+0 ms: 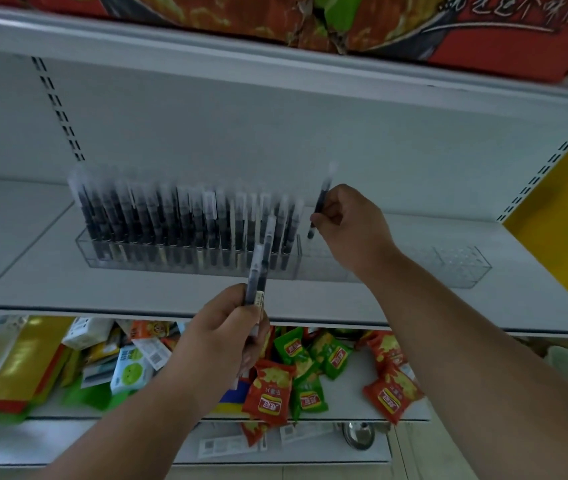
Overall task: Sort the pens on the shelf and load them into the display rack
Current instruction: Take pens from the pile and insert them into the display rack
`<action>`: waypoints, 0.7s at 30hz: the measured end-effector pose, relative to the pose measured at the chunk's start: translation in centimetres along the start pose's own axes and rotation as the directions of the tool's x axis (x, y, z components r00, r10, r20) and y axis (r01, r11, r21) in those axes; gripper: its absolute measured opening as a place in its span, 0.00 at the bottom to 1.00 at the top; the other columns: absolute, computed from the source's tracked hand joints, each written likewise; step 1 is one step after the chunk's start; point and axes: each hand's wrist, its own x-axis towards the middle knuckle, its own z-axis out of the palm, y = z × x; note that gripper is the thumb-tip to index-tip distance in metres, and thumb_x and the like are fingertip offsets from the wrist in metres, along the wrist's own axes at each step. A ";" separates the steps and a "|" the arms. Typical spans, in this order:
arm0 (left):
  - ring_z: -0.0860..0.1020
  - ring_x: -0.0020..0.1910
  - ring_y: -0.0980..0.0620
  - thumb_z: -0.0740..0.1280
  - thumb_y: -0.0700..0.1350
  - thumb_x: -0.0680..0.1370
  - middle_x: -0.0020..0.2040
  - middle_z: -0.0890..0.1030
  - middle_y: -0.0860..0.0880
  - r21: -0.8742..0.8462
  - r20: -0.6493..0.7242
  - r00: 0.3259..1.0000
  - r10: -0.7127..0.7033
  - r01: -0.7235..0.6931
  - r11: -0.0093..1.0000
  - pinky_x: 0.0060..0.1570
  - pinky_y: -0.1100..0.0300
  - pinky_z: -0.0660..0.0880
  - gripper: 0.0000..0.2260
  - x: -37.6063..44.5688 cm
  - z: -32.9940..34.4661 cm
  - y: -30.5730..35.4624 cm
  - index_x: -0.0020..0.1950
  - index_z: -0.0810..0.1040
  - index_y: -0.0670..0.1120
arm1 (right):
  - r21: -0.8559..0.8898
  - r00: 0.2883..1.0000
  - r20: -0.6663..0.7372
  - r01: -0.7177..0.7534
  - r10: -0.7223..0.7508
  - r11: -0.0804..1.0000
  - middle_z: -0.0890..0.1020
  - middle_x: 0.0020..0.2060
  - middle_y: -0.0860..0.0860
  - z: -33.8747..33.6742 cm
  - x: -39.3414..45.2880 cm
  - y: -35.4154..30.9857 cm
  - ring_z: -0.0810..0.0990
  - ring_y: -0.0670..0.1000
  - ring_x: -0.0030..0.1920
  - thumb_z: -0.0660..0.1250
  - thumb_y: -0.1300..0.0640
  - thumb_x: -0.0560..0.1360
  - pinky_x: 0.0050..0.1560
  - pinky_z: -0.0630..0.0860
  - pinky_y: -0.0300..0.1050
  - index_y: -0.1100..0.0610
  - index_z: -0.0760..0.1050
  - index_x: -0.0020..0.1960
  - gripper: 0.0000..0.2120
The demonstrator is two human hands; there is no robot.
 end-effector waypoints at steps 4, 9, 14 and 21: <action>0.60 0.24 0.49 0.53 0.32 0.80 0.31 0.65 0.41 0.013 -0.010 1.000 0.006 -0.006 1.000 0.24 0.57 0.58 0.11 0.0 0.3 0.1 0.39 0.65 0.41 | 0.032 1.000 0.004 -0.014 0.014 0.999 0.80 0.41 0.45 0.3 -0.4 0.2 0.78 0.41 0.40 0.68 0.55 0.77 0.34 0.69 0.30 0.52 0.73 0.49 0.04; 0.60 0.23 0.49 0.53 0.32 0.81 0.30 0.66 0.43 0.033 -0.016 1.000 0.014 -0.013 0.999 0.24 0.58 0.59 0.11 -0.1 0.6 0.4 0.39 0.65 0.40 | -0.076 0.999 0.034 -0.013 0.015 0.997 0.76 0.40 0.42 0.8 -0.5 0.3 0.73 0.41 0.38 0.68 0.55 0.77 0.32 0.65 0.30 0.53 0.74 0.47 0.04; 0.60 0.24 0.49 0.53 0.32 0.80 0.30 0.66 0.42 0.031 -0.022 1.000 0.004 -0.004 1.000 0.24 0.57 0.57 0.08 -0.2 0.5 0.6 0.41 0.65 0.35 | -0.164 0.994 0.075 -0.072 0.086 0.984 0.74 0.46 0.47 0.7 -0.1 0.0 0.73 0.47 0.46 0.69 0.53 0.76 0.44 0.67 0.39 0.56 0.78 0.50 0.07; 0.59 0.26 0.49 0.53 0.32 0.80 0.35 0.67 0.40 0.031 -0.040 0.999 -0.010 0.012 0.999 0.23 0.58 0.57 0.09 -0.2 0.5 0.9 0.41 0.66 0.39 | -0.164 0.994 0.047 -0.089 0.098 0.982 0.76 0.51 0.49 0.3 -0.7 -0.2 0.75 0.48 0.51 0.69 0.47 0.76 0.47 0.67 0.37 0.55 0.78 0.54 0.13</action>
